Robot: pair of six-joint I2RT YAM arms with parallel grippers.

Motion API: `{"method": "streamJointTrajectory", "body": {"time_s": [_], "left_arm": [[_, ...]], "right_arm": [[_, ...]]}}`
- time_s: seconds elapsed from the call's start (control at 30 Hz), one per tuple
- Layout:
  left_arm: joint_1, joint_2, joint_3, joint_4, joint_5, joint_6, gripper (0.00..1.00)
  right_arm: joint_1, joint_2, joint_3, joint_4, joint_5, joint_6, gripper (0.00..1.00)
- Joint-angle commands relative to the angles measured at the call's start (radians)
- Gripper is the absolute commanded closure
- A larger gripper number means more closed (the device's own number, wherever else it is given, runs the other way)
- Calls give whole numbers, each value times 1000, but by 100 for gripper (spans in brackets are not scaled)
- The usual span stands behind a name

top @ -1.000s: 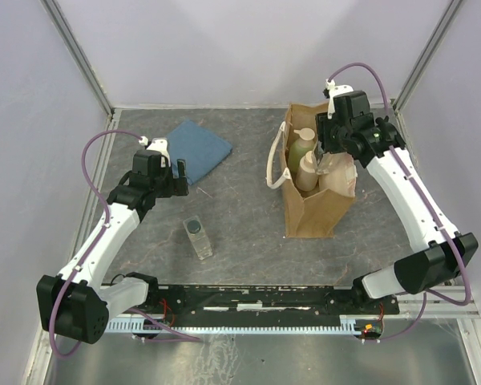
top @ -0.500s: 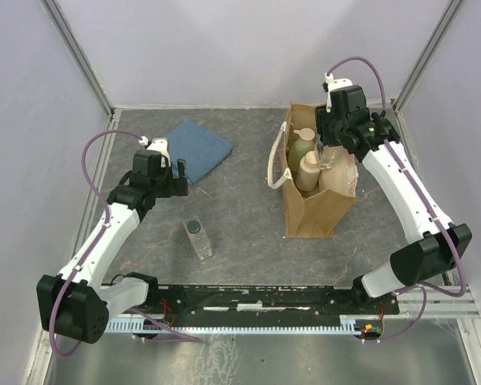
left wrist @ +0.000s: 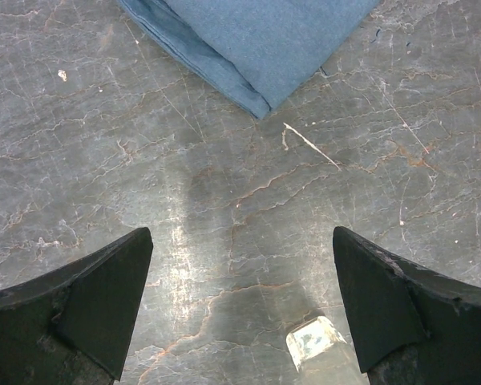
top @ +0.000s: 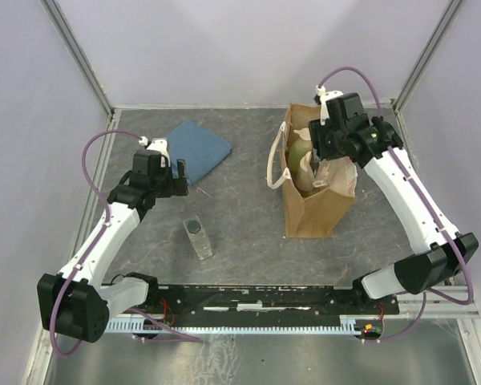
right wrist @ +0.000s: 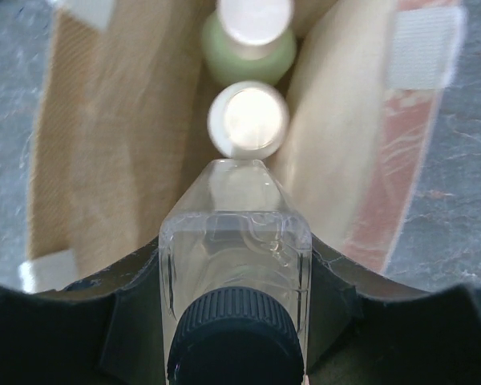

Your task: Place the personal care products into the canvas bag

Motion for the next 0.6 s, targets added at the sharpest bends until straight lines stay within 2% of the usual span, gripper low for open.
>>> {"method": "streamJointTrajectory", "body": {"time_s": [0.0,0.2,0.4,0.57], "left_arm": [[9,1,17,41,14,-2,0],[9,1,14,42,15,-3,0],[9,-2,12,42,19,-3,0],[9,-3,11,42,21,-4,1]], "right_arm": [[70,-61,106,-3,-40,18,100],[136,-51,66,-3,-37,43,100],[146,-29,-24,52,-3,49,100],[145,29,-30,76,3,30,100]]}}
